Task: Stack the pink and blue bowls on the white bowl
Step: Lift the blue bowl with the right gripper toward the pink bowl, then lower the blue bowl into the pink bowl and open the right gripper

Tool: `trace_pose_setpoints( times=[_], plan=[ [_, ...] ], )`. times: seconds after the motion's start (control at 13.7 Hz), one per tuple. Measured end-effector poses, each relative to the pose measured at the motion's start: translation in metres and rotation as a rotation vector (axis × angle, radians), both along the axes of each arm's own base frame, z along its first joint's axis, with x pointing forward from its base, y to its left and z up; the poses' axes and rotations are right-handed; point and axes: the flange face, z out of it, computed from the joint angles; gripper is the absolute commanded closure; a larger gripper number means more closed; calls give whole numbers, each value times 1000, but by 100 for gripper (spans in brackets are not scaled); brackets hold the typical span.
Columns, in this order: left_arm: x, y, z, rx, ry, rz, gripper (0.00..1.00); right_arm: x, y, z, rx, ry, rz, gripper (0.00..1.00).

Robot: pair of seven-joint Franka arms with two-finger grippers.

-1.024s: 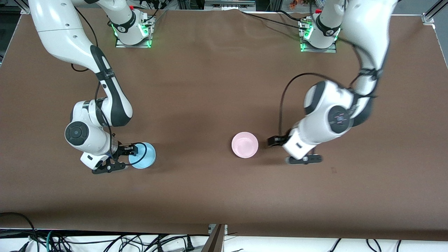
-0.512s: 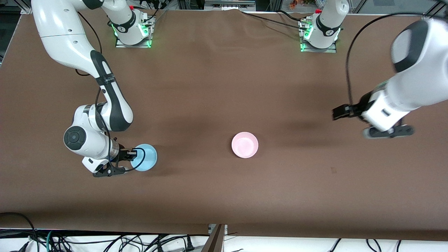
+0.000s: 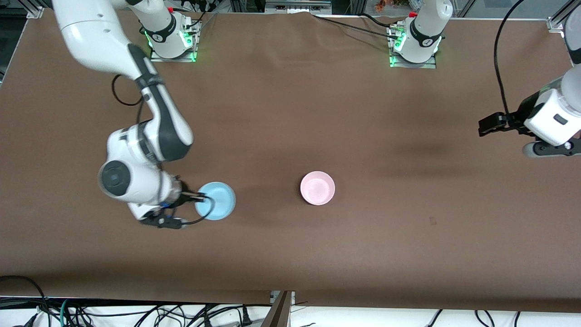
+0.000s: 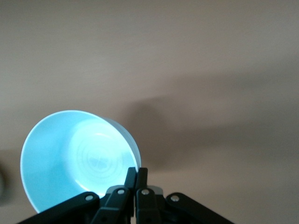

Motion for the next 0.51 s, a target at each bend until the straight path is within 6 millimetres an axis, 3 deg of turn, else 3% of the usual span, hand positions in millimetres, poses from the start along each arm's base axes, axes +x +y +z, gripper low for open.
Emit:
trace_pose_setpoints(
  times=[0.29, 0.51],
  plan=[
    [3, 2, -8, -4, 15, 2, 0, -52, 139, 12, 50, -6, -258, 100],
    [4, 1, -10, -4, 19, 2, 0, -80, 218, -3, 119, -24, -417, 100]
  ],
)
